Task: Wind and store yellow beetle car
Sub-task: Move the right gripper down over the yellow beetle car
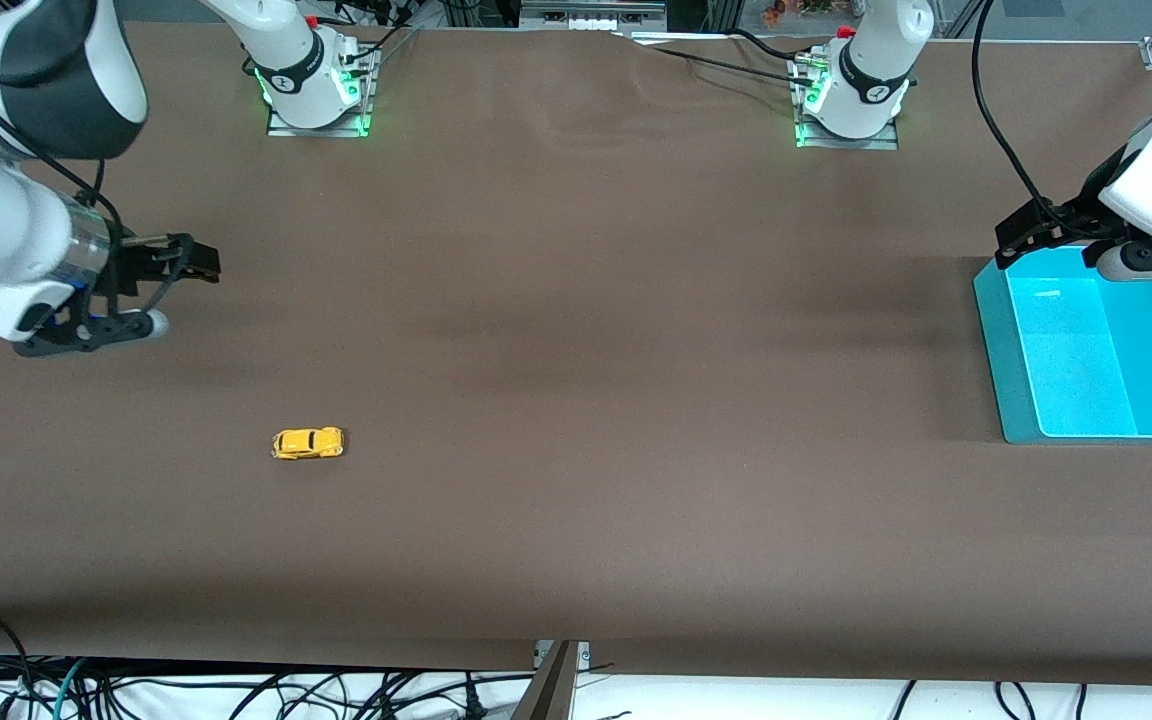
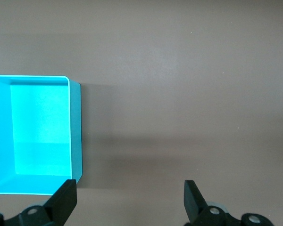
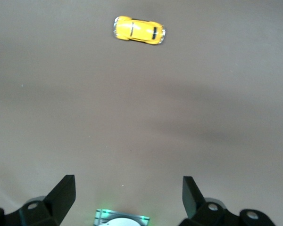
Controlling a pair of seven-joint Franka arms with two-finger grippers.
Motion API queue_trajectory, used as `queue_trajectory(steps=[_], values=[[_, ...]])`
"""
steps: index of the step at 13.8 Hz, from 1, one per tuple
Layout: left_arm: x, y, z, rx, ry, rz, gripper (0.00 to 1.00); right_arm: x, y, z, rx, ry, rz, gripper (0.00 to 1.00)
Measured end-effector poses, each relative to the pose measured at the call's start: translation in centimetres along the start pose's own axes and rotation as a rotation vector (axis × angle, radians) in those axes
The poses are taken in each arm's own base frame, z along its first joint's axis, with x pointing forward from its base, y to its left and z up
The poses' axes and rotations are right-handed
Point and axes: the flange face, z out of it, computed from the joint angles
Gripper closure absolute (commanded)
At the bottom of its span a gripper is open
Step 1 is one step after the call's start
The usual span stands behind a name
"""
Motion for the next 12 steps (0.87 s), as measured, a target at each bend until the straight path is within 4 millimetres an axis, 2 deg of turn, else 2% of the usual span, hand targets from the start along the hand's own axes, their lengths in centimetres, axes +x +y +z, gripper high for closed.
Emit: queue_trajectory(steps=[4,12], values=[[0.0,0.0,0.0,0.000,0.000,0.000,0.00,4.7,0.5,5.6,-0.001,0.003,-0.258,0.00],[0.0,0.0,0.0,0.000,0.000,0.000,0.00,10.2,0.6,14.4,-0.039,0.072,-0.770,0.00]])
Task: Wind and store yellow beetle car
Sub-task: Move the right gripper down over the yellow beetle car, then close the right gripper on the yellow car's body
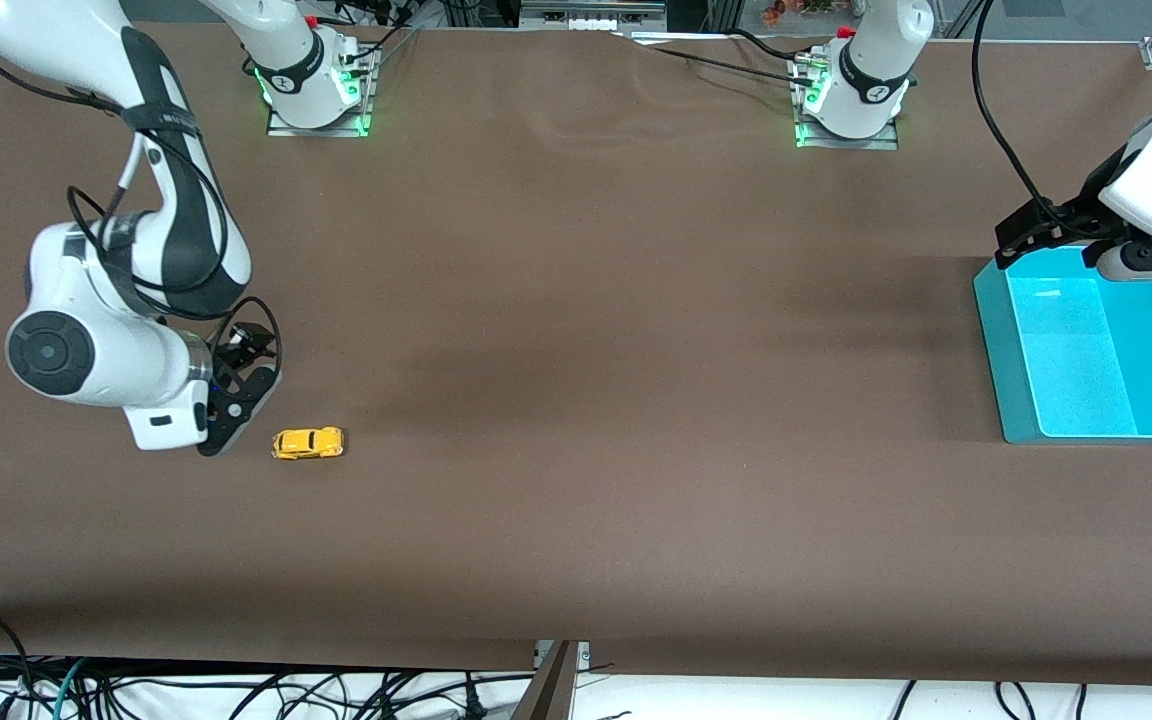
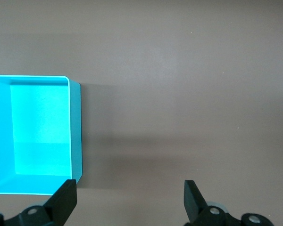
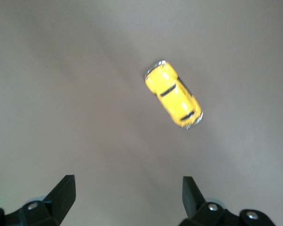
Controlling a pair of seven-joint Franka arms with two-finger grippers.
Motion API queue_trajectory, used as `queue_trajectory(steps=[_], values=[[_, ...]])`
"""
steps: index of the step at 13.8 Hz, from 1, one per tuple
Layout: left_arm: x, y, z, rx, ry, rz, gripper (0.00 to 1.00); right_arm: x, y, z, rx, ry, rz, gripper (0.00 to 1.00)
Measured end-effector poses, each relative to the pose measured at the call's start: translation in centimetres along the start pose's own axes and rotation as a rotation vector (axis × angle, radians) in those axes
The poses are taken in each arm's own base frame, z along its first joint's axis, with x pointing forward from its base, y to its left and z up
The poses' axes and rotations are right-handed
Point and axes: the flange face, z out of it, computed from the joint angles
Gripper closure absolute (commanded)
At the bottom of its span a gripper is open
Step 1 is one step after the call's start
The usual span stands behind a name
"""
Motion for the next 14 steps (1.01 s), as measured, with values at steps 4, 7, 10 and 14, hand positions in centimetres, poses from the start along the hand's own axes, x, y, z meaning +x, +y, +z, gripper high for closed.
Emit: queue_trajectory(steps=[4,7,10,14], values=[[0.0,0.0,-0.1,0.000,0.002,0.000,0.00,0.8,0.3,3.6,-0.062,0.043,-0.194,0.00],[0.0,0.0,-0.1,0.000,0.002,0.000,0.00,0.9,0.1,6.1,-0.108,0.066,-0.316,0.00],[0.0,0.0,-0.1,0.000,0.002,0.000,0.00,0.8,-0.2,8.7,-0.163,0.090,-0.427,0.00],[0.0,0.0,-0.1,0.000,0.002,0.000,0.00,1.0,0.2,10.9,-0.201,0.098,-0.528,0.00]])
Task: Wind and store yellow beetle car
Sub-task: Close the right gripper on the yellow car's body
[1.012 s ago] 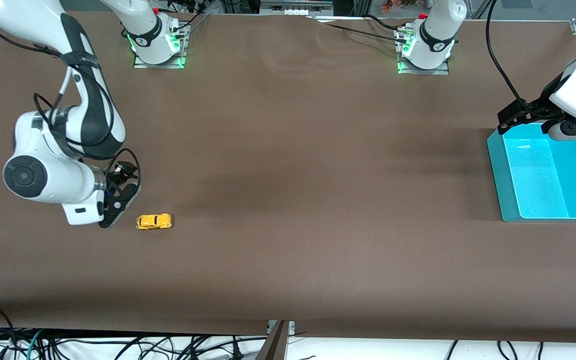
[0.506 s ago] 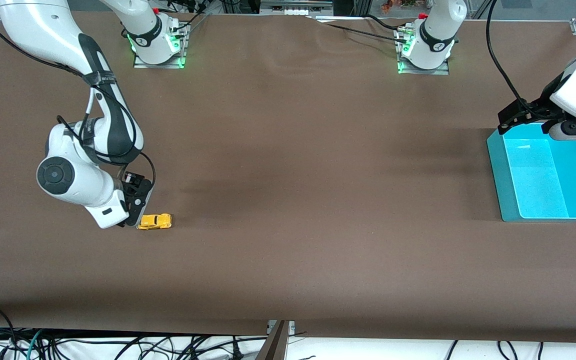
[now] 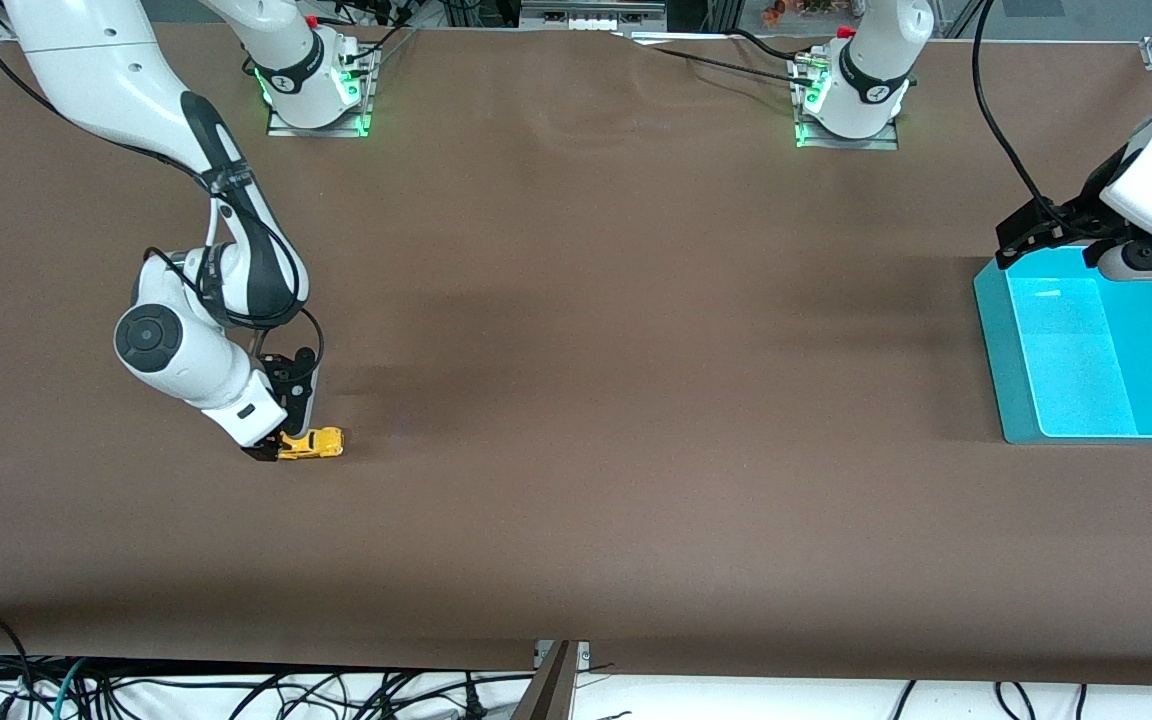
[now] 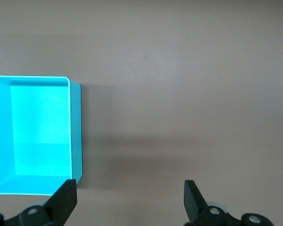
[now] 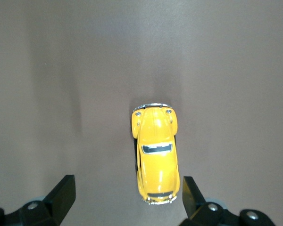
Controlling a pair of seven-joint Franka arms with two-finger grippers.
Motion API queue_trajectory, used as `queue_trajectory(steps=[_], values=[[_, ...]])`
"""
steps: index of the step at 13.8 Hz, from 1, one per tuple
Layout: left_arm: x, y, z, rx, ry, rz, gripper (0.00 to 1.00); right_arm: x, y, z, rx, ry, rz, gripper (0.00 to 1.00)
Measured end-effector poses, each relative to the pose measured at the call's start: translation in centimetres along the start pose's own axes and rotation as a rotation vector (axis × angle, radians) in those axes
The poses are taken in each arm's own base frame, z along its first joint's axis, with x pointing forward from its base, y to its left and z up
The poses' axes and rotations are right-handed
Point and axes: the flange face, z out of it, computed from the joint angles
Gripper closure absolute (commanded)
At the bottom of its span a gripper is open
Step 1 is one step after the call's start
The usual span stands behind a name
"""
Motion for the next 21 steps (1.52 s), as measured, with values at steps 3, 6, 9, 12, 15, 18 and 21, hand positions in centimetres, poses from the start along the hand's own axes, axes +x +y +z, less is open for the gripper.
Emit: queue_trajectory(steps=[3,6,9,12,15,18,21], values=[[0.0,0.0,0.0,0.000,0.000,0.000,0.00,-0.1,0.2,0.8,-0.025,0.004,-0.031,0.00],[0.0,0.0,0.0,0.000,0.000,0.000,0.00,-0.1,0.4,1.8,-0.046,0.006,-0.064,0.00],[0.0,0.0,0.0,0.000,0.000,0.000,0.00,-0.3,0.5,2.8,-0.063,0.010,-0.078,0.00],[0.0,0.0,0.0,0.000,0.000,0.000,0.00,-0.4,0.5,3.6,-0.069,0.011,-0.095,0.00],[0.0,0.0,0.0,0.000,0.000,0.000,0.00,-0.3,0.7,3.3,-0.080,0.013,-0.099,0.01],[0.0,0.0,0.0,0.000,0.000,0.000,0.00,-0.2,0.9,3.0,-0.087,0.014,-0.100,0.10],[0.0,0.0,0.0,0.000,0.000,0.000,0.00,-0.2,0.9,3.1,-0.086,0.014,-0.100,0.31]])
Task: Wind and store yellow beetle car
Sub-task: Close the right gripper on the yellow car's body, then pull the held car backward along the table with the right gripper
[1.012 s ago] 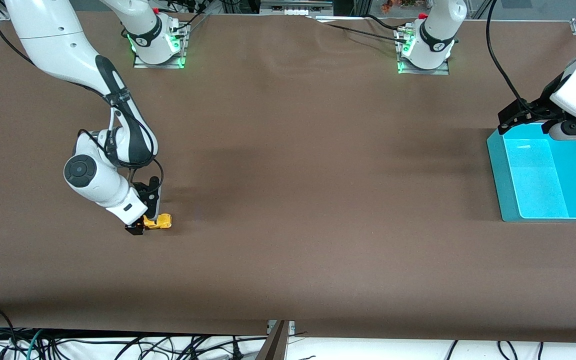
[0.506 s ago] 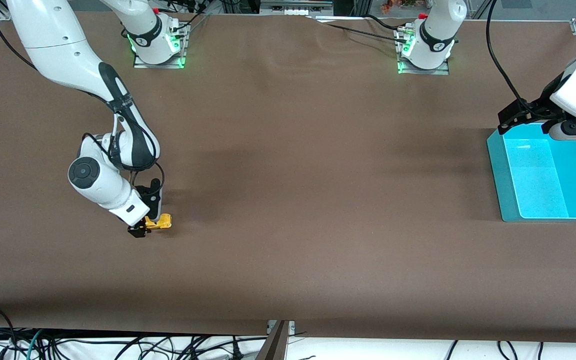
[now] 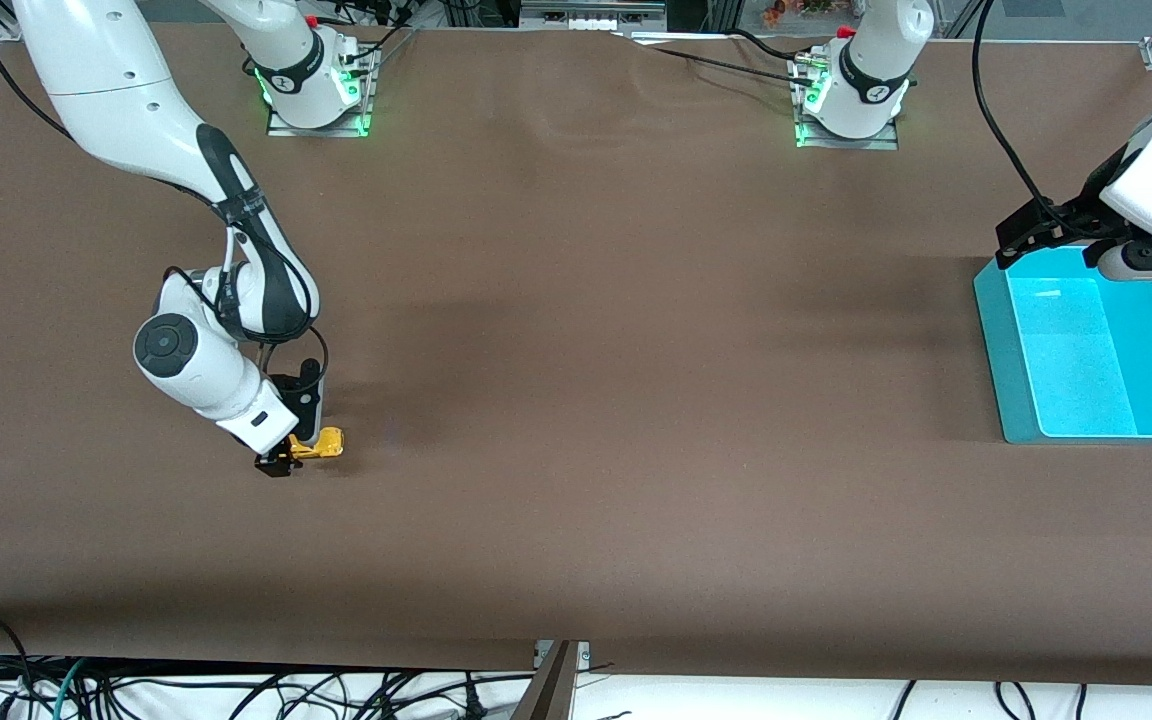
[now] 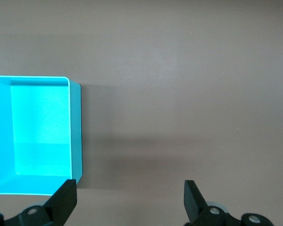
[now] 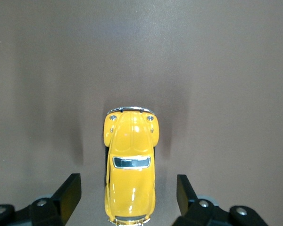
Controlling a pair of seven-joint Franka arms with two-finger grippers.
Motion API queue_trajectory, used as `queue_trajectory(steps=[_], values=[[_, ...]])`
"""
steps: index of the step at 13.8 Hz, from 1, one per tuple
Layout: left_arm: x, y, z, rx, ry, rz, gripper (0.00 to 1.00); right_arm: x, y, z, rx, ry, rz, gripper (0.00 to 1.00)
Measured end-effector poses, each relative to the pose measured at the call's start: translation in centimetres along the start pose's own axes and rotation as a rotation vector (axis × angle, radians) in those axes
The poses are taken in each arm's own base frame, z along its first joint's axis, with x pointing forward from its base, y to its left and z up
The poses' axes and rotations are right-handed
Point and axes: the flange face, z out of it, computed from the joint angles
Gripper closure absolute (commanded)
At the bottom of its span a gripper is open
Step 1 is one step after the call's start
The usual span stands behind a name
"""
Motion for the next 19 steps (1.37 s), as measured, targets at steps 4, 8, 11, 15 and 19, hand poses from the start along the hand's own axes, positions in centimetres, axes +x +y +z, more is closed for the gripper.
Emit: queue_trajectory(steps=[4,8,11,15,19], values=[[0.00,0.00,0.00,0.000,0.000,0.000,0.00,0.52,-0.04,0.05,0.002,0.013,0.005,0.57],[0.00,0.00,0.00,0.000,0.000,0.000,0.00,0.61,0.03,-0.07,-0.001,0.019,0.011,0.67],[0.00,0.03,0.00,0.000,0.000,0.001,0.00,0.61,0.03,-0.07,-0.001,0.020,0.011,0.69],[-0.01,0.05,0.00,0.000,0.000,0.001,0.00,0.80,0.01,-0.06,-0.001,0.024,0.013,0.70],[-0.09,0.18,0.06,0.001,-0.007,0.003,0.00,0.74,0.06,-0.09,0.000,0.051,0.053,0.73]])
